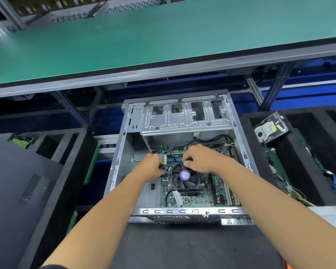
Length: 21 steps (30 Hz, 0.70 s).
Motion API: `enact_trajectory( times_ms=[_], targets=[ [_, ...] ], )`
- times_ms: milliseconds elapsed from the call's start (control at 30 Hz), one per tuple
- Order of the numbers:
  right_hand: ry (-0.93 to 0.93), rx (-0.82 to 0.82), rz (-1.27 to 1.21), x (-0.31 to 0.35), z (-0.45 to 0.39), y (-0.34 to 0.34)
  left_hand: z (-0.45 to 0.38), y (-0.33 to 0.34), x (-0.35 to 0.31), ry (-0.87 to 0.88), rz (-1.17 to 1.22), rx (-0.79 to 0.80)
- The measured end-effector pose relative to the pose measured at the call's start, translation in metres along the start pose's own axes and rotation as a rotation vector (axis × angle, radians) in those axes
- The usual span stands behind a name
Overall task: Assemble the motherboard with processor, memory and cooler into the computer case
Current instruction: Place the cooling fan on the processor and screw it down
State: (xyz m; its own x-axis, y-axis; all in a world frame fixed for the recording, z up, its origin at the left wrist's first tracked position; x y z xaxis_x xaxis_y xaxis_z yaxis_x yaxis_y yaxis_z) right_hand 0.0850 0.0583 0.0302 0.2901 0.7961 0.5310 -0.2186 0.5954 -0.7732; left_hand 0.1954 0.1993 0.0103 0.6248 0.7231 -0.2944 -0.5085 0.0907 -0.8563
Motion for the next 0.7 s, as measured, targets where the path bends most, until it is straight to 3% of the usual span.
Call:
enact_trajectory(
  times_ms=[700],
  targets=[
    [-0.009,-0.015,0.006,-0.0007,0.0005,-0.0009,-0.0023,0.0008,0.0065,0.027,0.069,-0.037]
  ],
)
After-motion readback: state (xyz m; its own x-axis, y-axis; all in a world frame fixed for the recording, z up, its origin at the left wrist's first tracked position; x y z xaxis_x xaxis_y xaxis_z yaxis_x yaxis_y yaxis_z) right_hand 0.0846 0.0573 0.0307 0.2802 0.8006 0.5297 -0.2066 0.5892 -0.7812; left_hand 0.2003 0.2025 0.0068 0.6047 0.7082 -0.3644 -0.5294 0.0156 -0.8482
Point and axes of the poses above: each hand's wrist, its own z-axis away from the middle knuckle, its own y-axis out of the palm, x = y × z, the point moved 3 cm from there along -z, towards the middle knuckle, and after that the axes turned 1 degree about x, right-handed, at the moved point
